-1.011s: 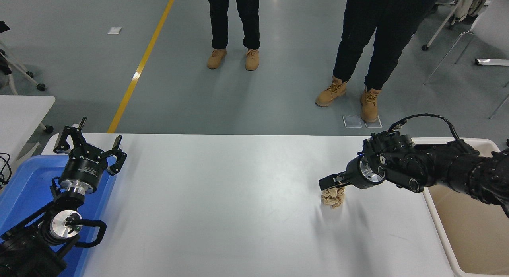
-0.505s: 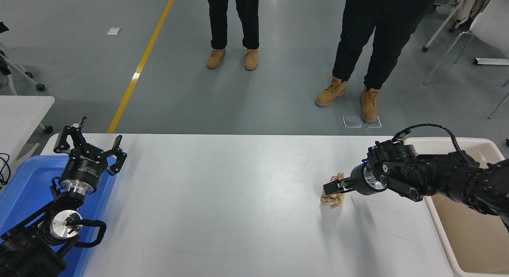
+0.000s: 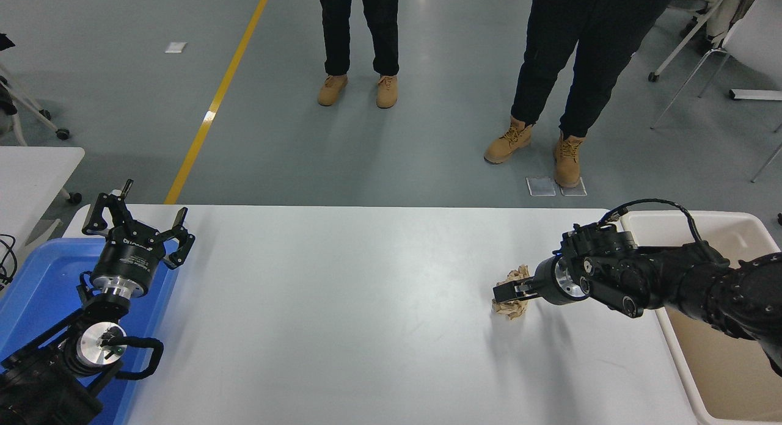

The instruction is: Clean the table surface

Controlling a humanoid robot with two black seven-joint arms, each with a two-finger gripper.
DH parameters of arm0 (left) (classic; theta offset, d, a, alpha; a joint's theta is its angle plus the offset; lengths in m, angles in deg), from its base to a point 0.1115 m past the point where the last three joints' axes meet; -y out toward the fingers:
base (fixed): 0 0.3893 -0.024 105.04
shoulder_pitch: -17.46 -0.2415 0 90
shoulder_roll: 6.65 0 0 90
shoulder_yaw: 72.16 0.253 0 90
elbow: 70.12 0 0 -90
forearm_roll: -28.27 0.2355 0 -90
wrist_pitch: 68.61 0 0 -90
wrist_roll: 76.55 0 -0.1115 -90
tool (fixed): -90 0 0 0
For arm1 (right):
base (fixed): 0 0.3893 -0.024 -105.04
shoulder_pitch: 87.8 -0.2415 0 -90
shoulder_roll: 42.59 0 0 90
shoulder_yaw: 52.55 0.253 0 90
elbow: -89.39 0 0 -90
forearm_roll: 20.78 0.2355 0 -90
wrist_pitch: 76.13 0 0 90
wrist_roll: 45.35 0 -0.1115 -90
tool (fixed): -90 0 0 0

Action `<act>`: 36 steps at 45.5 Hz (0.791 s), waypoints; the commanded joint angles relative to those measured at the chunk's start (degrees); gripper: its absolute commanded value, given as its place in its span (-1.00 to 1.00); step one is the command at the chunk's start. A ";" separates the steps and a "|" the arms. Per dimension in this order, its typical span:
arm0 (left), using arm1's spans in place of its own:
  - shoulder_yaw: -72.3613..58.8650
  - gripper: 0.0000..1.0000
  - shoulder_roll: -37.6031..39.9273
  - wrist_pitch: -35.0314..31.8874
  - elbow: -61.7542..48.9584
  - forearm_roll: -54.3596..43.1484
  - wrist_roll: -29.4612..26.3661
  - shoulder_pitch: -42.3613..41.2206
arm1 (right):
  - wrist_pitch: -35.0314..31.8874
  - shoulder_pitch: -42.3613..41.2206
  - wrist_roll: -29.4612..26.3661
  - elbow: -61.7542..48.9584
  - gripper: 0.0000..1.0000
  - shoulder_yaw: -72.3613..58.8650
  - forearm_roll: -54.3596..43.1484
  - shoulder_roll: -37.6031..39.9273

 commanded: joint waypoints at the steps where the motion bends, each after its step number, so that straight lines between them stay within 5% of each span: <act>1: 0.00 0.98 0.00 0.00 0.00 0.05 0.00 0.00 | 2.68 0.90 0.42 -0.59 0.73 -0.03 0.05 -0.30; 14: 0.00 0.98 0.00 0.00 0.00 0.05 0.00 0.00 | 2.42 0.90 1.21 -0.42 0.32 -0.47 0.05 -0.30; 26: 0.00 0.98 0.00 0.00 0.00 -0.04 0.00 0.00 | 1.89 0.38 4.02 -0.42 -1.00 -2.75 -0.74 -0.30; 36: 0.00 0.98 0.00 0.00 0.00 0.05 0.00 0.00 | 1.89 0.02 4.02 -0.24 -1.00 -3.19 -0.48 0.06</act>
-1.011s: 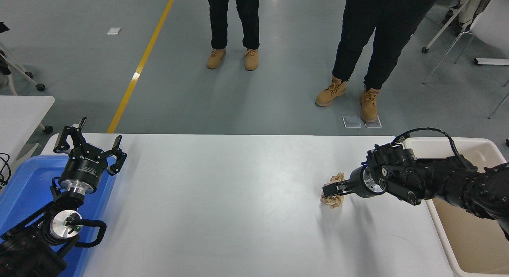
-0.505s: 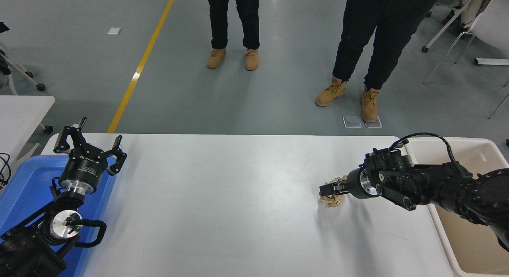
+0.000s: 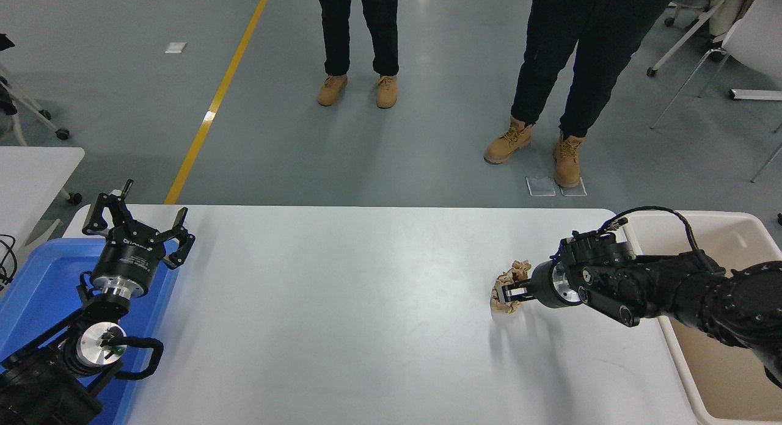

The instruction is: Clean the table surface

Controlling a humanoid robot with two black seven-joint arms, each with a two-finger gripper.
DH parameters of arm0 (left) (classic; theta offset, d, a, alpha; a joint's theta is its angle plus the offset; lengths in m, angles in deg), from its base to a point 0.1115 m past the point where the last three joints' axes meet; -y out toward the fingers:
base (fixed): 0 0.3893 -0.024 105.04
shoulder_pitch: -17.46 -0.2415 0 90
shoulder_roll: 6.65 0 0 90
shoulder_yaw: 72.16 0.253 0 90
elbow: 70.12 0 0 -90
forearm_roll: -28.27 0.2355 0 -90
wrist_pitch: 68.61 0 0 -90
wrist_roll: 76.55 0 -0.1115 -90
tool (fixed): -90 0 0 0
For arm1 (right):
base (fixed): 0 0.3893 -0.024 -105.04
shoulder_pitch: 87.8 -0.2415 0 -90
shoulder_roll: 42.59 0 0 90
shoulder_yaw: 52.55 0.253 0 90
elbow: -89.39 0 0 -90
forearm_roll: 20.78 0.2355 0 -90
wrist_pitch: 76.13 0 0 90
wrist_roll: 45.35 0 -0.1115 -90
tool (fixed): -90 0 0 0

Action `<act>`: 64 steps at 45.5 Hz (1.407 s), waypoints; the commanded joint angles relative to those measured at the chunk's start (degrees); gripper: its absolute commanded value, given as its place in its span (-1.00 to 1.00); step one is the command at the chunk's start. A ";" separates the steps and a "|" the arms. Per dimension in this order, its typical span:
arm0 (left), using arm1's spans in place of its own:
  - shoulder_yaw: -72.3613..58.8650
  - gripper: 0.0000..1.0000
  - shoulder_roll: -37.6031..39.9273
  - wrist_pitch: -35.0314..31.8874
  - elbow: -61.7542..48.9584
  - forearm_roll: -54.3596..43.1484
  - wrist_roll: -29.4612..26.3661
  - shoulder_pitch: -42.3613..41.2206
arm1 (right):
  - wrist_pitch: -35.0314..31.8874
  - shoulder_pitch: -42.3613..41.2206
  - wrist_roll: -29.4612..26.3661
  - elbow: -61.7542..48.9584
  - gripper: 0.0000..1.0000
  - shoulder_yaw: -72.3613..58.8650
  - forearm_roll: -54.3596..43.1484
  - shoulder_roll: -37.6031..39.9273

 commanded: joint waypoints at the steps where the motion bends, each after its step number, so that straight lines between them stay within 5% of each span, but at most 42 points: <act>1: -0.07 0.98 0.00 0.00 0.00 0.04 0.00 0.00 | -0.06 -0.36 0.58 0.16 -1.00 -0.87 0.09 0.42; 64: 0.02 0.98 0.00 0.00 0.00 0.04 0.00 0.00 | -3.49 -7.21 2.86 18.36 -1.00 18.29 8.88 33.46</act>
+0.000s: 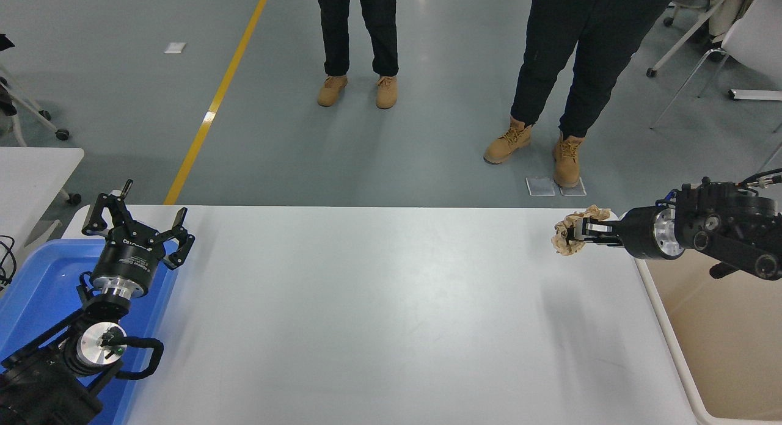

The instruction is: Clean the table surface

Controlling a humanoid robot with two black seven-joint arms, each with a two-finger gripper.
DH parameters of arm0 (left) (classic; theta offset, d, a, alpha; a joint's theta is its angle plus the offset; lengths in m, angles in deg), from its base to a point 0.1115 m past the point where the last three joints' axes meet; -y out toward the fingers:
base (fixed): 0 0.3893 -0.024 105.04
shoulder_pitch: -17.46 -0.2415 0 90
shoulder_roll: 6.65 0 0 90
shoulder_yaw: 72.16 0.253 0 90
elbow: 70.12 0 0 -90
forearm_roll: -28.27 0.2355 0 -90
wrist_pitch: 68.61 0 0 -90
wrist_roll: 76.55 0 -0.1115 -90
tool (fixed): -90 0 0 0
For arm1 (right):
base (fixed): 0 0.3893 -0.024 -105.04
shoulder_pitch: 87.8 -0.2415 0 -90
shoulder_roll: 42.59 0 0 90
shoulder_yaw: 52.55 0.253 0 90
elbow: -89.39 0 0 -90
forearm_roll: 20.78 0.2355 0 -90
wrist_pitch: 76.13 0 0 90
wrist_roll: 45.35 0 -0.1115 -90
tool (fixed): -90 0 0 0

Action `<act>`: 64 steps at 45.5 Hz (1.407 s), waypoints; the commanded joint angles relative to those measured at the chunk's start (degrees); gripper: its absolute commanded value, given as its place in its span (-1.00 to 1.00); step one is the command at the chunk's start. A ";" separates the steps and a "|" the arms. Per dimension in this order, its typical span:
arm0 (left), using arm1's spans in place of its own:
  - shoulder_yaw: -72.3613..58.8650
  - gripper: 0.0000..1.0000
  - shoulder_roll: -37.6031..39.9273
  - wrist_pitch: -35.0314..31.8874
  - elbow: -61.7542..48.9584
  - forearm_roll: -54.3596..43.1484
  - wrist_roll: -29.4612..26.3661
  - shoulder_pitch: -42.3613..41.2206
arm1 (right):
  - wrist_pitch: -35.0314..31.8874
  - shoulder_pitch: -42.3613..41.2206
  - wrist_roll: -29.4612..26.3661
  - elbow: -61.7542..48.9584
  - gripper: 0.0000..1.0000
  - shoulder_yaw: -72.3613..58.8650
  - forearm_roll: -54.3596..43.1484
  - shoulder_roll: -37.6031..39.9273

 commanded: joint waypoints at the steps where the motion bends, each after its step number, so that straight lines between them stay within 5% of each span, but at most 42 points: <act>1: 0.01 0.98 0.00 0.00 0.00 -0.04 0.00 0.00 | -1.92 -0.18 0.05 0.97 -1.00 3.93 3.17 5.23; 30: 0.01 0.98 0.00 0.00 0.00 0.05 0.00 0.00 | -9.12 -1.94 0.49 -0.43 -1.00 12.11 12.14 16.48; 64: 0.01 0.98 0.00 0.00 0.00 0.05 0.00 0.00 | -9.21 12.38 0.32 -25.12 -1.00 12.02 33.23 15.08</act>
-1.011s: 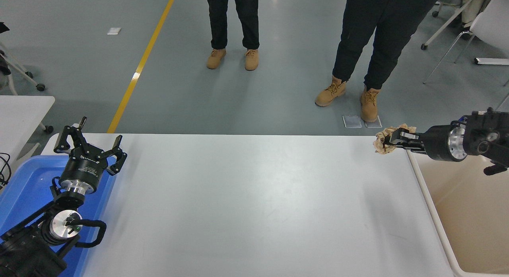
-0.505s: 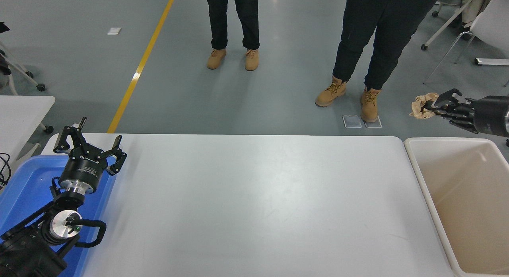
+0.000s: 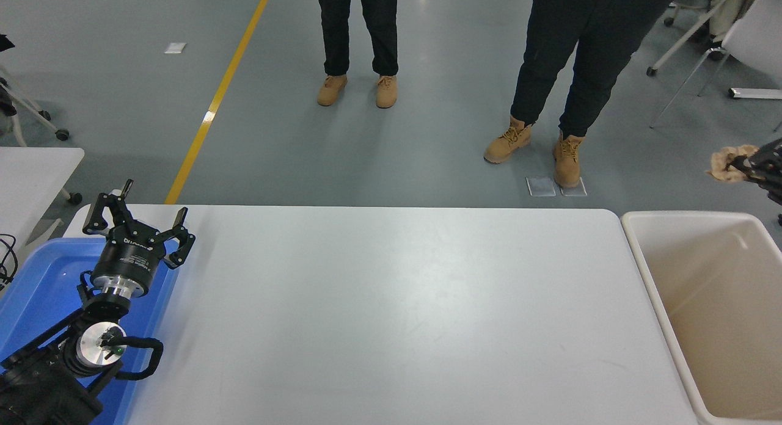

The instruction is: Clean the table surface

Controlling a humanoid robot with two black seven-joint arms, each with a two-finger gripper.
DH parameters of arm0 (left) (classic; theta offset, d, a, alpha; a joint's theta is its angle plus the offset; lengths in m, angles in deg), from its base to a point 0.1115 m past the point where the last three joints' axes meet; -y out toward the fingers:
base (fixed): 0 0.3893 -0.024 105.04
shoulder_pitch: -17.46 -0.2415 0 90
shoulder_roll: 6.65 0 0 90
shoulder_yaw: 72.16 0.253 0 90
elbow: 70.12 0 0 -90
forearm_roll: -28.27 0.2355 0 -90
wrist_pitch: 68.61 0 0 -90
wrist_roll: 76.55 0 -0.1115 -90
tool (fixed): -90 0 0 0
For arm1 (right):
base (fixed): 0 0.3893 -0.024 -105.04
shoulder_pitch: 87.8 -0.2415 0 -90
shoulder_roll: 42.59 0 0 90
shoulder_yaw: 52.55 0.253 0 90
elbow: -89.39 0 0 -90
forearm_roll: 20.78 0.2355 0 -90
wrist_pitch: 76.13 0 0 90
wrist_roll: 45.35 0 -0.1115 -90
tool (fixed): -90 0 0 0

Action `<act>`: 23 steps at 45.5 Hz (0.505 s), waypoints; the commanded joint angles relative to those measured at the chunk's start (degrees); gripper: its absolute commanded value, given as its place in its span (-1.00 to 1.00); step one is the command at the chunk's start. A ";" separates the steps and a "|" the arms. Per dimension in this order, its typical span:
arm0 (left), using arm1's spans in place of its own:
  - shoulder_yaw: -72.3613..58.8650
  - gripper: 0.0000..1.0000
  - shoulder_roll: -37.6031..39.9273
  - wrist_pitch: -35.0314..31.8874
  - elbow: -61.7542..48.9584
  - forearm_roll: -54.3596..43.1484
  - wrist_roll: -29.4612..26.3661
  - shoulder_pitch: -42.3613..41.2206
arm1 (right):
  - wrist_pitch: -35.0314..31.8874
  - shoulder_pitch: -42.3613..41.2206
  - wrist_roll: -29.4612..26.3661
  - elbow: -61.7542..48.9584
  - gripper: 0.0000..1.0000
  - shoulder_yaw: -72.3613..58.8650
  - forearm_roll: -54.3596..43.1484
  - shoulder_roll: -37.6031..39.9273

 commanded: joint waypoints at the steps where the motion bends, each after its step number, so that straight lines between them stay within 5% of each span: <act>1: 0.01 0.98 0.00 0.00 0.00 0.02 0.00 0.00 | 0.23 4.77 -0.26 -8.73 -1.00 0.09 7.49 -1.79; 23: 0.01 0.98 0.00 0.00 0.00 -0.07 0.00 0.00 | 5.14 12.77 -1.40 -17.88 -1.00 0.09 16.99 -6.72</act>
